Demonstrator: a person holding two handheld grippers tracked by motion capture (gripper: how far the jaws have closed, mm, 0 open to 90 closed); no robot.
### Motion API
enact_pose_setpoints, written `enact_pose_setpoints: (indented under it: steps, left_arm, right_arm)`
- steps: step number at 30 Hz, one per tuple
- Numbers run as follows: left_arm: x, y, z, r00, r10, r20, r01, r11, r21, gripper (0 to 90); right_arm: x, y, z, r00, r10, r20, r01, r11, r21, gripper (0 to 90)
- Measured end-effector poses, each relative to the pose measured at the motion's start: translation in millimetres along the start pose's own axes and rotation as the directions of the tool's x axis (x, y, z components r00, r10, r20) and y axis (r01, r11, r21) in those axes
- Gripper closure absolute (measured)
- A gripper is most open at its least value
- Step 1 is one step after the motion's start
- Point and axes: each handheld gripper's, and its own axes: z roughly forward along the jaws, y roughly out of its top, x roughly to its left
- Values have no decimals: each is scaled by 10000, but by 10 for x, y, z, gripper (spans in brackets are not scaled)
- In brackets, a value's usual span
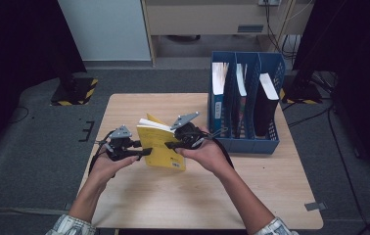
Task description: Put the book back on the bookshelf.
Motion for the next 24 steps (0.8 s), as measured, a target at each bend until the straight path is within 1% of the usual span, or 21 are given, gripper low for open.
enact_pose_setpoints:
  steps: [4, 6, 8, 9, 10, 13, 14, 16, 17, 18, 20, 22, 24]
  left_arm:
    - [-8, -161, -9, 9996, -19, -298, 27, 9996, 266, 390]
    - [-12, -261, -4, 9986, 37, -532, -13, 9990, 448, 343]
    - [-5, -352, 14, 9966, 115, -815, -60, 9977, 673, 297]
    - [2, -384, 24, 9957, 100, -919, -30, 9970, 769, 281]
    - [20, -431, 38, 9938, 101, -1110, -3, 9961, 881, 259]
    - [71, -518, 58, 9904, 45, -1383, 121, 9928, 1189, 208]
    - [86, -537, 60, 9896, 31, -1441, 151, 9920, 1254, 193]
    - [123, -585, 72, 9876, -166, -1564, 387, 9895, 1392, 155]
    - [130, -603, 79, 9872, -203, -1583, 441, 9879, 1484, 141]
    - [134, -618, 88, 9871, -147, -1592, 400, 9868, 1570, 125]
    - [144, -638, 104, 9859, -153, -1666, 443, 9841, 1720, 79]
    - [155, -653, 114, 9853, -252, -1691, 573, 9805, 1878, 68]
    - [149, -656, 117, 9848, -216, -1723, 544, 9807, 1878, 67]
  right_arm:
    - [9, 9, -3, 10000, 18, -46, -18, 10000, 2, 684]
    - [15, 19, -8, 10000, 0, -71, 0, 10000, 32, 683]
    - [20, 29, -12, 10000, -7, -87, 7, 10000, 32, 683]
    - [21, 34, -11, 10000, -31, -91, 31, 10000, 19, 683]
    - [20, 39, -13, 9999, -28, -121, 28, 10000, 25, 681]
    - [24, 59, -18, 9999, 13, -172, -13, 10000, -35, 676]
    - [27, 63, -19, 9998, -21, -180, 20, 10000, -20, 675]
    - [27, 69, -20, 9997, -23, -255, 22, 10000, -5, 673]
    - [26, 71, -22, 9996, 12, -285, -13, 10000, -18, 672]
    - [23, 75, -26, 9994, 4, -332, -5, 10000, -11, 670]
    - [25, 83, -30, 9995, 32, -328, -33, 10000, -13, 665]
    - [20, 95, -34, 9992, 20, -405, -20, 10000, -2, 661]
    - [11, 112, -43, 9988, 34, -486, -38, 10000, -80, 662]
